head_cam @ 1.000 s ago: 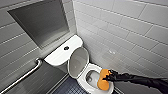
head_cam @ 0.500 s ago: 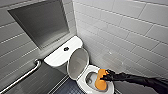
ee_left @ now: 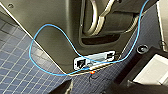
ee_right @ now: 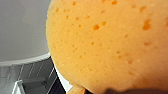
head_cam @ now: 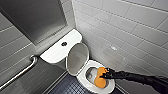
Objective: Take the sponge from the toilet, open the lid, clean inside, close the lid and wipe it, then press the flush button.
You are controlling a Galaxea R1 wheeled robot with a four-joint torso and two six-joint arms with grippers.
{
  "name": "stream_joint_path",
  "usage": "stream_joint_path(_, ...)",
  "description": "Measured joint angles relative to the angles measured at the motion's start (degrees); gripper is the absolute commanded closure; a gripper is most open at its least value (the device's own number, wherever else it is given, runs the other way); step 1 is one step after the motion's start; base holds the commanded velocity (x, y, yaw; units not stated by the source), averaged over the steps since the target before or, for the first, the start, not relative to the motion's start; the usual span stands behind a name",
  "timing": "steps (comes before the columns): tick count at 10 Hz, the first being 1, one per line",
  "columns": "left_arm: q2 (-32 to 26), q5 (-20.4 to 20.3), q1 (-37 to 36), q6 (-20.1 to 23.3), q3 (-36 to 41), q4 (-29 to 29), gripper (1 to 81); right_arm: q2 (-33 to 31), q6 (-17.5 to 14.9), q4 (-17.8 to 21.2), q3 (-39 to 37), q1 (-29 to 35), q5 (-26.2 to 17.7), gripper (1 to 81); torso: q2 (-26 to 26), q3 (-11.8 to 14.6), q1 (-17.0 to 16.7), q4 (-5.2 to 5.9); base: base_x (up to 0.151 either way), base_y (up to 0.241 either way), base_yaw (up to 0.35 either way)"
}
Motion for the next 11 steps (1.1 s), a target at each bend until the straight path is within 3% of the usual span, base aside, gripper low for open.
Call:
stream_joint_path(6, 0.49, 0.0, -0.02, -0.06, -0.3, -0.07, 1.0, 5.57, 0.04, 0.0, -4.96, 2.66, -0.01, 81.1, 0.78, 0.04, -0.4, 0.0, 0.0, 0.0, 0.0)
stream_joint_path(11, 0.66, -0.02, -0.24, -0.04, -0.39, -0.2, 1.0, 6.17, 0.04, -0.09, -5.24, 3.36, -0.01, 81.1, 7.56, 0.02, -4.39, 0.0, 0.0, 0.0, 0.0)
